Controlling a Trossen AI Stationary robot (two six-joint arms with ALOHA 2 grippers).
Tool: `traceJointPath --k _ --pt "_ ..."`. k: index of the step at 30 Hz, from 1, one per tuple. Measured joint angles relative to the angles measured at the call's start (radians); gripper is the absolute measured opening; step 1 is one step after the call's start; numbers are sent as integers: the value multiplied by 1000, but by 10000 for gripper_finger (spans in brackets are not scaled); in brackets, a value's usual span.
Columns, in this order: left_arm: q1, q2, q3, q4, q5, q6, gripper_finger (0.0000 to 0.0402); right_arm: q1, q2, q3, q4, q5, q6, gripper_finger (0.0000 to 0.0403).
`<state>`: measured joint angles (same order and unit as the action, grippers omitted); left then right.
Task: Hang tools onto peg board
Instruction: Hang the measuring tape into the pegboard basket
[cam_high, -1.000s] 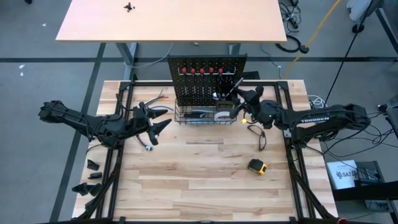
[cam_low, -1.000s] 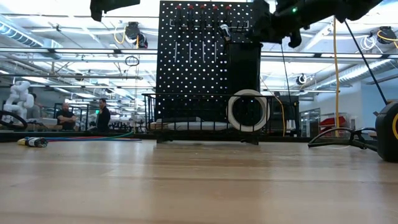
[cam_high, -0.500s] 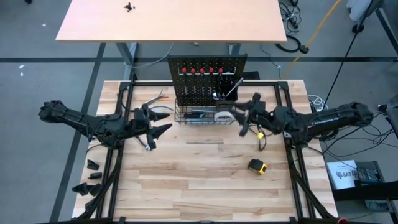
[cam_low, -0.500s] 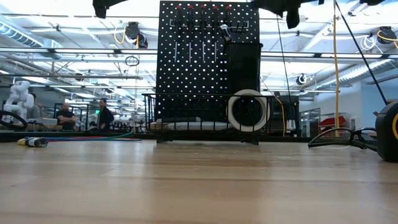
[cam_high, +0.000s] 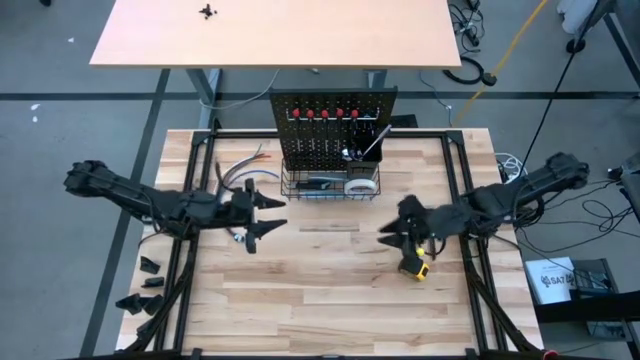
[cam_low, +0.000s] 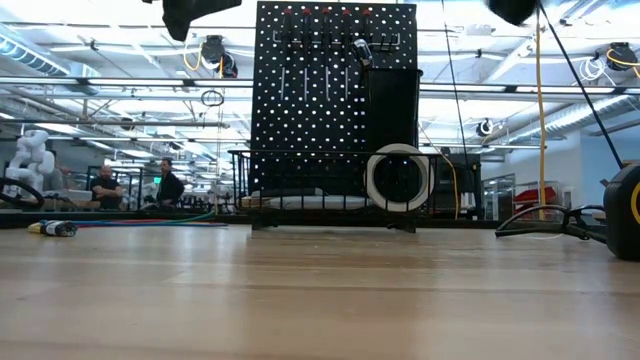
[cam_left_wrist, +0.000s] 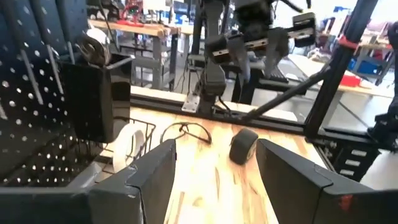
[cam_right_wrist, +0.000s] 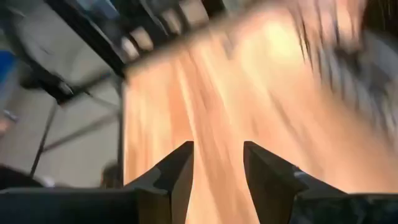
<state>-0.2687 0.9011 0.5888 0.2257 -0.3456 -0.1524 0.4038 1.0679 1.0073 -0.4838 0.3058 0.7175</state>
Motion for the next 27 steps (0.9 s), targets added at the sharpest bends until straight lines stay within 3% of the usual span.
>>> traceJointPath --k 7,13,17,21,27 --pt "0 47 0 5 2 0 225 87 1 -4 -549 -18 654 134" --pt "0 61 0 6 13 -17 225 92 1 -122 -641 33 926 134" --pt "0 61 0 6 13 -28 225 91 1 -174 -591 -15 943 134" --pt "1 61 0 6 13 -50 225 92 0 -160 -462 -133 722 135" --pt "8 66 0 19 -7 -51 225 91 0 -146 -276 -137 527 135"
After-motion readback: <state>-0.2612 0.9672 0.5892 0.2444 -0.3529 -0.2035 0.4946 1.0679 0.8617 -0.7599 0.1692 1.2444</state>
